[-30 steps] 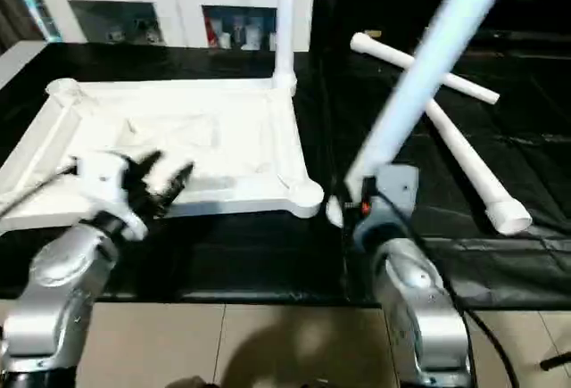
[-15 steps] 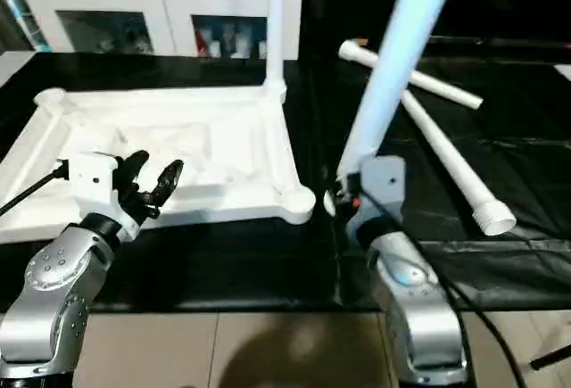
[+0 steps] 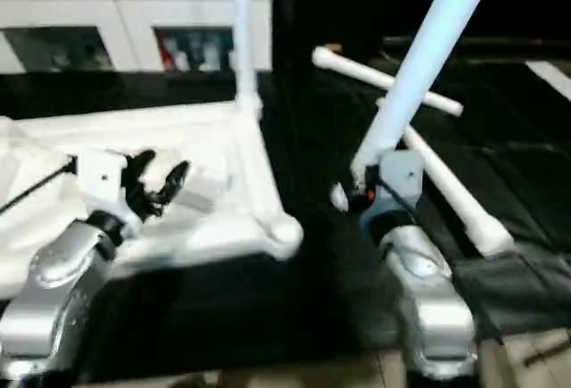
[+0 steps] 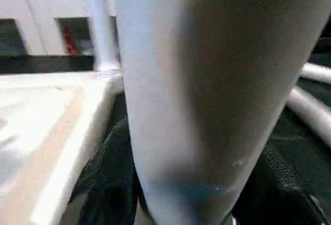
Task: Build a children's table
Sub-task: Insert table leg to table base
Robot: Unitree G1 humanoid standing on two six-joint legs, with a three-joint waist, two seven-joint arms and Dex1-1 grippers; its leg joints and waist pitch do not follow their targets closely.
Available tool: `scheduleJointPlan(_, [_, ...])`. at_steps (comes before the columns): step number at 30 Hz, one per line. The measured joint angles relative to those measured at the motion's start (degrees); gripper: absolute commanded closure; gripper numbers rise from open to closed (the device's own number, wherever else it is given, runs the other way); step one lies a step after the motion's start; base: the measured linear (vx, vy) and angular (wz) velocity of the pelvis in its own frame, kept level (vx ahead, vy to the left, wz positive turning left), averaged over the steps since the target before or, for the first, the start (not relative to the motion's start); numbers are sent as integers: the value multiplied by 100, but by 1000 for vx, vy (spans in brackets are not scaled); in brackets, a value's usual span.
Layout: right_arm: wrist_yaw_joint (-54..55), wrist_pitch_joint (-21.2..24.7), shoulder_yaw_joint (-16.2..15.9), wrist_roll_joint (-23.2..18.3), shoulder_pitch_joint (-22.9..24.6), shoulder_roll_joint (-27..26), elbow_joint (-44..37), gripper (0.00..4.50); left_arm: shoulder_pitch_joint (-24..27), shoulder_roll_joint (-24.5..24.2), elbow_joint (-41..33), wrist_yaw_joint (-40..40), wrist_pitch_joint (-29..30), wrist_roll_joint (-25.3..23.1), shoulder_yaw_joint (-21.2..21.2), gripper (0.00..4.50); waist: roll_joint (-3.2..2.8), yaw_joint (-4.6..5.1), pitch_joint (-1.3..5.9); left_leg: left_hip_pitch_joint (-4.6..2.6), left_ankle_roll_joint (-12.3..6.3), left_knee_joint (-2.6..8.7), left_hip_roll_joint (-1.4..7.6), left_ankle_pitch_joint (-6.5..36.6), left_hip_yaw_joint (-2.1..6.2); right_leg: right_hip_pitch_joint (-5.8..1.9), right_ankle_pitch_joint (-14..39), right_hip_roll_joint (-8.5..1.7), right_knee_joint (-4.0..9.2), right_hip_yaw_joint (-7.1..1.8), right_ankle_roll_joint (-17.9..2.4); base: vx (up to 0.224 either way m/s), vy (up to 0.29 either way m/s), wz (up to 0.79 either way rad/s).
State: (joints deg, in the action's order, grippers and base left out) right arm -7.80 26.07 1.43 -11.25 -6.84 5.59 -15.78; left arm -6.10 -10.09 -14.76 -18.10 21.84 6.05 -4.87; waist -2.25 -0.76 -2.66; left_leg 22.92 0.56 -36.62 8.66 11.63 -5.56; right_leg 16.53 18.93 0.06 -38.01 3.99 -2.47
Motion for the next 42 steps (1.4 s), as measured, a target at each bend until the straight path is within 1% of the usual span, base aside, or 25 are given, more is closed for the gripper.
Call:
scheduleJointPlan(1, [-31,-1,-62,-37,-6,-4,-32,259,-6,-91,21,-72,30,-3,21,135,38,42,17,9,-34,-30,-60,25,-1,166,-39,-109,-213,-46,5,132,53,10])
scheduleJointPlan(2, [-34,-4,-61,-37,-6,21,-36,259,-17,-143,25,-157,33,-2,48,135,48,44,23,14,-54,-71,-104,38,-5,285,-133,-208,-247,-154,150,83,34,10])
scheduleJointPlan(3, [-41,-21,-53,-34,-2,74,-35,259,-56,-233,30,-290,47,2,125,135,91,35,37,45,-45,-131,-191,36,-10,426,-246,-375,-78,-329,430,83,34,10])
scheduleJointPlan(4, [-50,-37,-26,-29,0,122,-23,259,-95,-264,35,-364,65,5,178,135,117,29,43,78,-40,-150,-221,38,-26,483,-293,-435,-114,-358,554,0,0,0])
scheduleJointPlan(5, [-63,-71,24,-24,1,162,-6,259,-123,-288,35,-446,87,9,283,135,115,-13,58,115,-20,-112,-223,19,-38,503,-305,-433,-125,-356,543,0,0,0])
scheduleJointPlan(6, [-69,-99,72,-18,0,192,17,259,-143,-311,41,-536,100,15,384,135,119,-44,56,121,29,-42,-218,-12,-53,535,-335,-433,-110,-355,528,0,0,0])
scheduleJointPlan(7, [-60,-123,109,14,0,216,44,259,-155,-435,81,-726,157,60,517,135,121,-65,53,111,45,20,-212,-40,-58,540,-376,-427,-71,-345,508,0,0,0])
scheduleJointPlan(8, [-37,-148,113,81,-4,258,62,259,-170,-584,137,-919,204,108,597,135,121,-76,54,103,61,40,-185,-59,-73,530,-397,-416,-43,-332,490,-71,-30,0])
scheduleJointPlan(10, [-41,-183,100,175,-30,304,117,259,-221,-850,241,-1289,292,206,640,135,118,-101,47,84,97,47,-87,-67,-138,494,-427,-371,17,-316,411,-75,-23,1])
scheduleJointPlan(11, [-61,-183,99,177,-43,307,142,259,-286,-956,284,-1469,349,266,669,135,128,-111,36,59,104,46,-66,-71,-154,473,-443,-359,25,-316,387,-82,-7,-1])
scheduleJointPlan(12, [-97,-190,85,169,-73,306,166,259,-379,-1118,339,-1743,409,326,747,135,133,-123,15,11,107,52,-58,-70,-162,435,-446,-356,38,-316,384,-82,-7,-1])
scheduleJointPlan(14, [-89,-329,77,167,-131,295,254,259,-495,-1296,460,-2113,428,341,888,135,126,-125,6,-46,108,86,-58,-69,-184,421,-439,-362,71,-326,396,-95,7,-2])
scheduleJointPlan(15, [-85,-387,88,156,-176,284,293,259,-542,-1366,509,-2281,428,348,967,135,123,-122,4,-59,108,118,-58,-69,-199,419,-438,-369,102,-328,397,-93,13,-3])
scheduleJointPlan(17, [-101,-387,176,19,-198,235,305,259,-621,-1441,668,-2575,422,384,1107,135,123,-113,4,-64,110,139,-59,-70,-215,428,-439,-378,117,-330,396,-30,10,-4])
scheduleJointPlan(20, [-110,-385,273,-11,-197,248,308,259,-814,-1622,892,-3054,486,439,1458,135,123,-109,4,-60,113,142,-58,-73,-254,426,-467,-405,108,-329,378,0,0,0])
scheduleJointPlan(22, [-117,-397,264,-4,-197,252,318,259,-926,-1655,915,-3259,568,493,1550,135,123,-106,4,-63,113,142,-60,-74,-296,443,-539,-442,109,-326,391,0,0,0])
scheduleJointPlan(23, [-143,-398,266,-5,-198,256,333,259,-1007,-1676,936,-3355,619,531,1616,135,123,-107,4,-64,113,142,-59,-74,-299,444,-539,-443,108,-325,391,0,0,0])
scheduleJointPlan(25, [-203,-432,250,-4,-201,296,365,259,-1253,-1815,1085,-3696,692,532,1905,135,118,-111,5,-70,113,144,-57,-74,-302,447,-539,-443,106,-325,391,0,0,0])
scheduleJointPlan(28, [-243,-516,192,80,-221,365,410,259,-1562,-1843,1576,-3921,643,250,2214,135,109,-108,9,-72,113,153,-56,-74,-312,450,-545,-443,105,-329,389,0,0,0])
scheduleJointPlan(32, [-209,-554,158,173,-224,403,506,259,-1732,-1810,1983,-3980,653,138,2325,135,98,-114,12,-59,135,159,-41,-91,-318,469,-577,-438,110,-325,388,13,-2,-1])
scheduleJointPlan(33, [-207,-553,159,165,-224,389,505,259,-1766,-1814,2063,-4020,660,128,2346,162,91,-114,14,-49,138,167,-36,-94,-325,483,-571,-435,113,-327,389,52,-8,-2])
scheduleJointPlan(36, [-252,-540,173,67,-222,318,490,259,-1863,-1833,2139,-4084,680,107,2403,174,86,-122,16,-15,118,179,-26,-141,-328,519,-559,-424,113,-323,383,53,-6,-2])
scheduleJointPlan(38, [-270,-542,167,59,-222,319,479,259,-1903,-1848,2150,-4101,732,101,2428,204,85,-127,17,12,111,185,-26,-144,-329,541,-558,-424,121,-317,382,0,0,0])
scheduleJointPlan(39, [-277,-544,153,52,-221,317,479,259,-1926,-1856,2213,-4106,795,88,2452,214,85,-133,17,12,99,189,-26,-150,-330,541,-558,-424,126,-316,381,0,0,0])
scheduleJointPlan(42, [-283,-544,151,-24,-221,272,479,259,-1928,-1867,2323,-4105,824,22,2500,222,85,-138,16,12,103,196,-26,-148,-334,540,-558,-426,133,-316,380,0,0,0])
